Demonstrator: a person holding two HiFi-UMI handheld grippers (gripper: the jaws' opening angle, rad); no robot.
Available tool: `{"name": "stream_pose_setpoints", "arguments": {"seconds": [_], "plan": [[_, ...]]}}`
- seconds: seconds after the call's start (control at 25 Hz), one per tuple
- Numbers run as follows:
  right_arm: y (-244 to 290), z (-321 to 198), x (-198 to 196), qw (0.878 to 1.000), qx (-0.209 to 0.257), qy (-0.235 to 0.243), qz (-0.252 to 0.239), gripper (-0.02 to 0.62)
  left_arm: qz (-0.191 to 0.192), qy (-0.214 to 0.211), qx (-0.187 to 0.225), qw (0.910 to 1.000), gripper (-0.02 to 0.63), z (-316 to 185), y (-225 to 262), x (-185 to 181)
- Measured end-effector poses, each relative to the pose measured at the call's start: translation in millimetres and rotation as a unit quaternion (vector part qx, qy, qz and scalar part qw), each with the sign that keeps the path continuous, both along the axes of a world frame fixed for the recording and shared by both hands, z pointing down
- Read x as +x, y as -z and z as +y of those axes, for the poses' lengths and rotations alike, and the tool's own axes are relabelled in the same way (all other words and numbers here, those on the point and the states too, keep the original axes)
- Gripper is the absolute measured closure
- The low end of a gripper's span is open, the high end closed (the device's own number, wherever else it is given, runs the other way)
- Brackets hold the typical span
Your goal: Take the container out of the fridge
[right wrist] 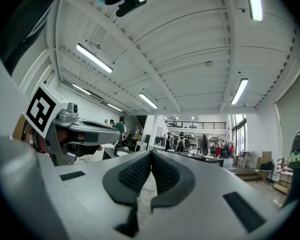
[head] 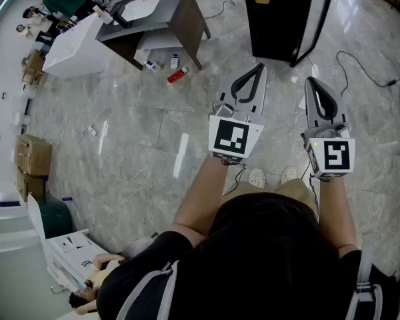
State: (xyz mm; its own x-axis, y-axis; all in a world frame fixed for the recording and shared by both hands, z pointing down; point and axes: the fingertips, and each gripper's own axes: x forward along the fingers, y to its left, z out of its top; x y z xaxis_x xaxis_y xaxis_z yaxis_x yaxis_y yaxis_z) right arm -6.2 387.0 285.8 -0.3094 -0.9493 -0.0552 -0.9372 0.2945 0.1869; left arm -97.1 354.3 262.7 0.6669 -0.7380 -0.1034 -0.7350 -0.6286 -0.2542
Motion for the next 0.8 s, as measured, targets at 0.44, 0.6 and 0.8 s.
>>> {"name": "stream_pose_setpoints", "arguments": {"seconds": [0.44, 0.6, 0.8], "plan": [[-0.2, 20.9, 4.3, 1.000, 0.000, 0.006, 0.007, 0.560, -0.001, 0.009, -0.005, 0.9999, 0.584, 22.2, -0.8, 1.0], [1.5, 26.3, -2.3, 1.000, 0.000, 0.011, 0.012, 0.560, -0.003, 0.012, -0.005, 0.9999, 0.584, 27.4, 1.9, -3.6], [3.0, 24.0, -6.8, 1.000, 0.009, 0.017, 0.014, 0.559, -0.007, 0.017, -0.005, 0.9998, 0.584, 24.3, 1.6, -9.8]]}}
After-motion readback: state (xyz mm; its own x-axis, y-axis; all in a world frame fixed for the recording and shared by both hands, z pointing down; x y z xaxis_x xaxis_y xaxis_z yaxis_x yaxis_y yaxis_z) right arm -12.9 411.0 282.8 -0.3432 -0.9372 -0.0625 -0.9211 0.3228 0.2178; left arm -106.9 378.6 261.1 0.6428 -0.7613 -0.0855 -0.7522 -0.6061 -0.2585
